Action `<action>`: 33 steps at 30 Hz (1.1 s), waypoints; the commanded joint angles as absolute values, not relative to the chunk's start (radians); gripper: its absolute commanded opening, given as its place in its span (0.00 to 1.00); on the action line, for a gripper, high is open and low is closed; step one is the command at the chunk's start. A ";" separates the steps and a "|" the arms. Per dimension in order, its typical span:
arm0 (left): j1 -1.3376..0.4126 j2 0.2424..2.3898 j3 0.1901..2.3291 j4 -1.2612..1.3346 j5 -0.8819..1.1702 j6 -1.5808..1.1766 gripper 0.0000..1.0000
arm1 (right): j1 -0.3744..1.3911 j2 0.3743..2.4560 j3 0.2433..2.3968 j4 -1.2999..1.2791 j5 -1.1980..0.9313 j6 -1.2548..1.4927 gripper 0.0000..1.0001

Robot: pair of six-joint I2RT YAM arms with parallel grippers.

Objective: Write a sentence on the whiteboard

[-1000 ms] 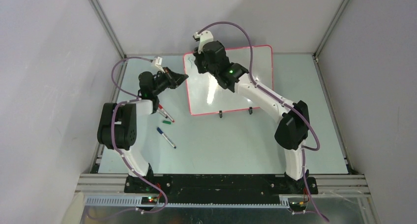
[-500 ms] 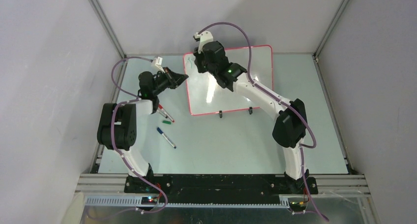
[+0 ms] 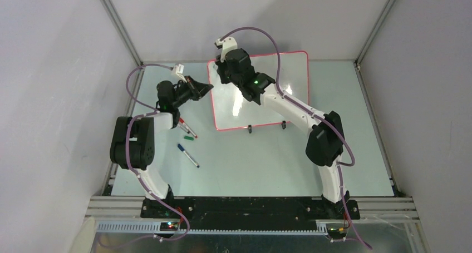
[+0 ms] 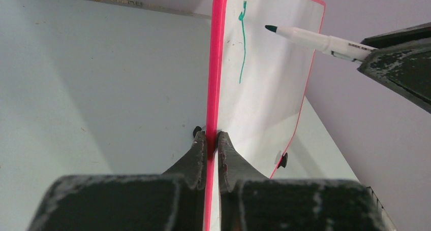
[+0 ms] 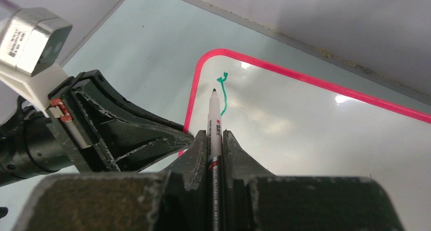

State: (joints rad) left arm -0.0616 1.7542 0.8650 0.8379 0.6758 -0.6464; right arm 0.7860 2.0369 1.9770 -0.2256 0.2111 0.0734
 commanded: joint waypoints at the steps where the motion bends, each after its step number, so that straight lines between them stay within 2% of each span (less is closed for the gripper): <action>1: -0.076 1.711 0.861 0.861 0.687 -0.624 0.00 | 0.786 2.048 2.033 -0.190 0.245 0.056 0.00; 33: -0.076 1.708 0.861 0.865 0.690 -0.624 0.00 | 0.782 2.105 2.085 -0.225 0.274 0.046 0.00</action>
